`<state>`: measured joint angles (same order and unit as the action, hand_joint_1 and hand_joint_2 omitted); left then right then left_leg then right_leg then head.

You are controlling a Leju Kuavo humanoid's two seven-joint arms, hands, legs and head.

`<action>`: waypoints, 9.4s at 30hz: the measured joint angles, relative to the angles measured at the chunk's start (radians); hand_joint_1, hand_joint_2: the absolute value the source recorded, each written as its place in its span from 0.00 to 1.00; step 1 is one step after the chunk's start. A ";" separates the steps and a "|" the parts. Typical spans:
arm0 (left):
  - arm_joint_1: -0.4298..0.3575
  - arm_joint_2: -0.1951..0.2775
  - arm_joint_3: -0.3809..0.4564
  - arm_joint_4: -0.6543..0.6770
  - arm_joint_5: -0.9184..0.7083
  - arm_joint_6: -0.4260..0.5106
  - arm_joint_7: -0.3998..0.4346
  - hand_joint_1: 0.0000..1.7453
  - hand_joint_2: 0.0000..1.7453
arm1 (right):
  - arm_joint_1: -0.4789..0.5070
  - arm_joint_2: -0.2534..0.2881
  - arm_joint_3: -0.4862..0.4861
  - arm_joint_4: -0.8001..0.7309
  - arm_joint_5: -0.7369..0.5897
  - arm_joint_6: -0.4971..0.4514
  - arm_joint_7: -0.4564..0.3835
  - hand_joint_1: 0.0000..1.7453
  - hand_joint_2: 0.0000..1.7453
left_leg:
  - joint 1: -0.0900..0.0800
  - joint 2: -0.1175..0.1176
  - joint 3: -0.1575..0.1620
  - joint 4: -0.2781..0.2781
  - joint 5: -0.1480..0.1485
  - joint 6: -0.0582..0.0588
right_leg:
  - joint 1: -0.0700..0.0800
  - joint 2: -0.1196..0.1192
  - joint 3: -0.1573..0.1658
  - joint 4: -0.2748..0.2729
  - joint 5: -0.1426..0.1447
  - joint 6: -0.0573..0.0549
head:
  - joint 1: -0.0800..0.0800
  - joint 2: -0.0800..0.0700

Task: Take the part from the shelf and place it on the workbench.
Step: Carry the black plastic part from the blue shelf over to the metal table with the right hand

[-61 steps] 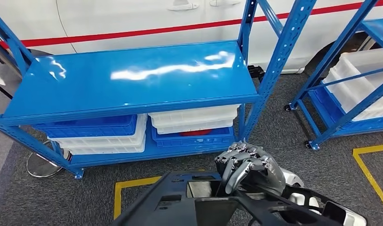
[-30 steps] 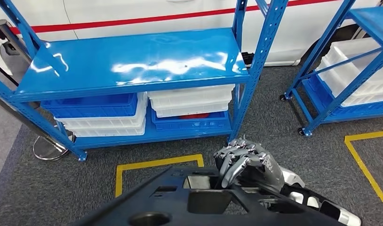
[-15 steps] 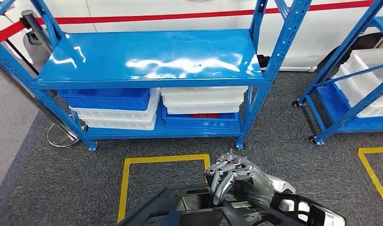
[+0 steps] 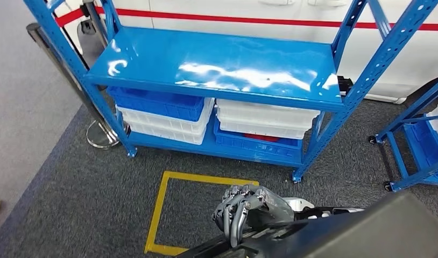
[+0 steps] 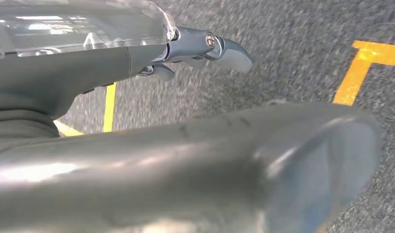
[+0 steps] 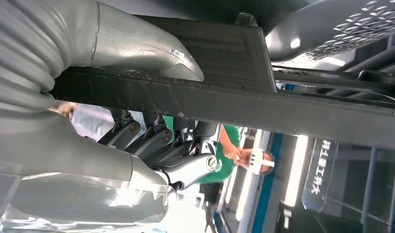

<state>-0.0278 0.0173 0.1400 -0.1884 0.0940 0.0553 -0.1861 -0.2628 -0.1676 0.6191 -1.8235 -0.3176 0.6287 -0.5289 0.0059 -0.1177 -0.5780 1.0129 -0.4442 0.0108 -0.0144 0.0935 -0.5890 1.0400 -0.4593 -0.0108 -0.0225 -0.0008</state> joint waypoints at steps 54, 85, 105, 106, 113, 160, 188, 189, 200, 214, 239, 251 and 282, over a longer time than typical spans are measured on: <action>0.000 0.017 0.032 0.000 -0.026 -0.020 -0.062 0.00 0.00 | -0.100 0.159 0.197 0.323 0.167 -0.027 -0.106 0.99 1.00 | 0.004 0.092 -0.020 -0.014 0.031 0.008 | 0.003 -0.100 -0.082 0.245 -0.162 0.022 | -0.015 0.000; -0.004 0.003 0.035 0.000 -0.029 -0.029 -0.069 0.00 0.00 | -0.188 0.152 0.277 0.379 0.179 -0.062 -0.122 0.99 1.00 | -0.003 0.087 -0.025 -0.008 0.032 0.013 | 0.006 -0.099 -0.098 0.261 -0.156 0.022 | -0.019 0.000; 0.006 0.006 0.091 0.000 0.015 -0.117 -0.110 0.00 0.00 | -0.192 0.126 0.300 0.367 0.162 -0.090 -0.145 0.99 1.00 | -0.006 0.171 -0.067 0.080 0.008 -0.022 | 0.010 -0.180 0.011 0.012 -0.029 -0.015 | -0.025 0.000; 0.004 0.007 0.093 0.000 0.014 -0.116 -0.103 0.00 0.00 | -0.193 0.126 0.301 0.367 0.163 -0.091 -0.145 0.99 1.00 | -0.013 0.188 -0.048 0.040 0.015 -0.014 | 0.011 -0.190 0.013 0.011 -0.031 -0.012 | -0.025 0.000; 0.008 0.011 0.102 0.000 0.017 -0.126 -0.096 0.00 0.00 | -0.194 0.123 0.305 0.367 0.181 -0.091 -0.155 0.99 1.00 | -0.007 0.128 -0.020 -0.015 0.036 0.020 | 0.007 -0.129 -0.019 0.118 -0.107 0.017 | -0.022 0.000; 0.002 0.010 0.126 0.000 0.011 -0.137 -0.105 0.00 0.00 | -0.239 0.143 0.352 0.373 0.192 -0.117 -0.142 0.99 1.00 | 0.007 0.099 -0.131 0.220 -0.094 -0.037 | 0.005 -0.112 -0.005 -0.010 0.002 -0.019 | -0.026 0.000; 0.007 0.003 0.126 0.000 0.003 -0.141 -0.106 0.00 0.00 | -0.227 0.142 0.351 0.399 0.199 -0.122 -0.145 0.99 1.00 | 0.011 0.021 -0.040 0.044 -0.017 -0.027 | -0.004 -0.055 -0.002 -0.025 0.013 -0.004 | -0.024 0.000; 0.006 0.003 0.126 0.000 0.002 -0.142 -0.106 0.00 0.00 | -0.228 0.143 0.351 0.399 0.199 -0.122 -0.146 0.99 1.00 | 0.010 0.055 -0.049 0.067 -0.030 -0.029 | -0.003 -0.065 0.003 -0.029 0.013 -0.008 | -0.024 0.000; 0.000 0.003 0.126 0.000 -0.001 -0.141 -0.093 0.00 0.00 | -0.225 0.143 0.351 0.409 0.201 -0.121 -0.147 0.99 1.00 | 0.012 0.129 -0.130 0.215 -0.076 -0.035 | 0.006 -0.149 0.017 -0.027 -0.006 -0.009 | -0.025 0.000; 0.001 0.004 0.129 0.000 -0.002 -0.138 -0.078 0.00 0.00 | -0.228 0.147 0.349 0.424 0.204 -0.116 -0.157 0.99 1.00 | 0.004 0.028 -0.020 0.005 0.014 0.016 | 0.000 -0.062 -0.060 0.116 -0.038 0.025 | -0.021 0.000; 0.004 0.006 0.132 0.000 -0.011 -0.176 -0.137 0.00 0.00 | -0.235 0.150 0.339 0.410 0.177 -0.104 -0.145 0.99 1.00 | 0.011 0.115 -0.001 0.000 -0.010 0.015 | 0.001 -0.103 -0.071 0.161 -0.100 0.041 | -0.024 0.000; 0.002 0.006 0.132 0.000 -0.020 -0.182 -0.152 0.00 0.00 | -0.234 0.143 0.326 0.405 0.173 -0.105 -0.150 0.99 1.00 | 0.000 0.102 0.045 0.004 -0.064 -0.014 | 0.014 -0.093 -0.028 -0.024 0.029 -0.007 | -0.025 0.000; 0.004 0.014 0.132 0.000 -0.026 -0.188 -0.173 0.00 0.00 | -0.230 0.138 0.319 0.403 0.163 -0.108 -0.162 0.99 1.00 | 0.000 0.108 0.064 0.032 -0.069 -0.021 | 0.017 -0.092 -0.019 -0.022 0.021 -0.016 | -0.023 0.000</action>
<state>-0.0239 0.0315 0.2724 -0.1881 0.0682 -0.1327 -0.3589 -0.4933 -0.0295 0.9379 -1.4201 -0.1548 0.5208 -0.6913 0.0062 -0.0093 -0.5143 1.0453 -0.5129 -0.0105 0.0026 0.0010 -0.6078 1.0177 -0.4385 -0.0269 -0.0459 -0.0008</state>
